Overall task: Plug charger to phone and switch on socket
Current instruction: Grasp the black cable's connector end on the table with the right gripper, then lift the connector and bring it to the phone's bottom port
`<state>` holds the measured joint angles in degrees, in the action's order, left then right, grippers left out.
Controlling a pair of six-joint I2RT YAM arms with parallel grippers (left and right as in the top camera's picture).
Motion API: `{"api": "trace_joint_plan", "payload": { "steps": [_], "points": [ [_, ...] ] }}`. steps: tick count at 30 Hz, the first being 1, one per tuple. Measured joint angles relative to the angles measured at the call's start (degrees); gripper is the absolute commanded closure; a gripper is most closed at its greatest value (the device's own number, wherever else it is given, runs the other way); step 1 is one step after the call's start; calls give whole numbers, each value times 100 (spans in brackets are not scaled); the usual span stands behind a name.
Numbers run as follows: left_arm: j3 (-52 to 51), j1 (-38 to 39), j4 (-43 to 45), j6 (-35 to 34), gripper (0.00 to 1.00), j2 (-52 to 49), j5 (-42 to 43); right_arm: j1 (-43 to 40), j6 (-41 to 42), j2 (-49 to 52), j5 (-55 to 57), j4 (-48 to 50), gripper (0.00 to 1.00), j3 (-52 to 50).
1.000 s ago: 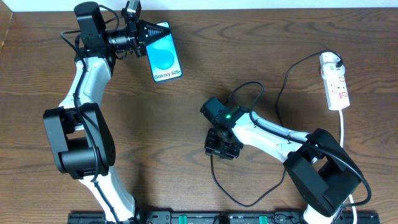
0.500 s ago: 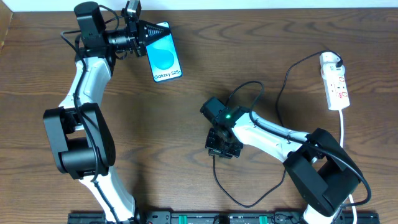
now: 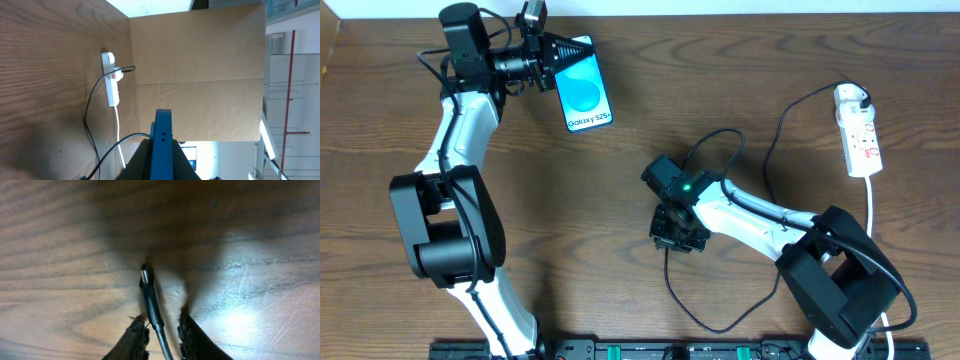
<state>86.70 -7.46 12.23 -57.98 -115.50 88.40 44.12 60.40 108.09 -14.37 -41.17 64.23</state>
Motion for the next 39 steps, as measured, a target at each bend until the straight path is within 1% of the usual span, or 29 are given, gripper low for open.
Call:
{"api": "trace_joint_plan", "payload": {
  "steps": [5,9,12,13,14,21,22,23,24,29,35,39],
  "points": [
    [0,0,0,0,93,0,0,-2,-11,-15,201,114,75,7],
    [0,0,0,0,93,0,0,0,-68,-15,352,149,81,13],
    [0,0,0,0,92,0,0,0,-87,-15,398,131,85,13],
    [0,0,0,0,94,0,0,0,-96,-15,409,118,86,13],
    [0,0,0,0,93,0,0,0,-94,-15,417,103,86,13],
    [0,0,0,22,93,0,0,0,-94,-15,433,63,84,17],
    [0,0,0,22,93,0,0,0,-94,-15,433,63,83,17],
    [0,0,0,28,93,0,0,0,-92,-15,433,63,79,17],
    [0,0,0,39,93,0,0,0,-94,-15,426,63,78,20],
    [0,0,0,46,93,0,0,0,-103,-15,413,26,79,28],
    [0,0,0,81,92,0,0,-4,-94,-15,417,0,88,28],
    [0,0,0,85,93,0,0,-42,-92,-15,393,-37,96,24]
  ]
}}
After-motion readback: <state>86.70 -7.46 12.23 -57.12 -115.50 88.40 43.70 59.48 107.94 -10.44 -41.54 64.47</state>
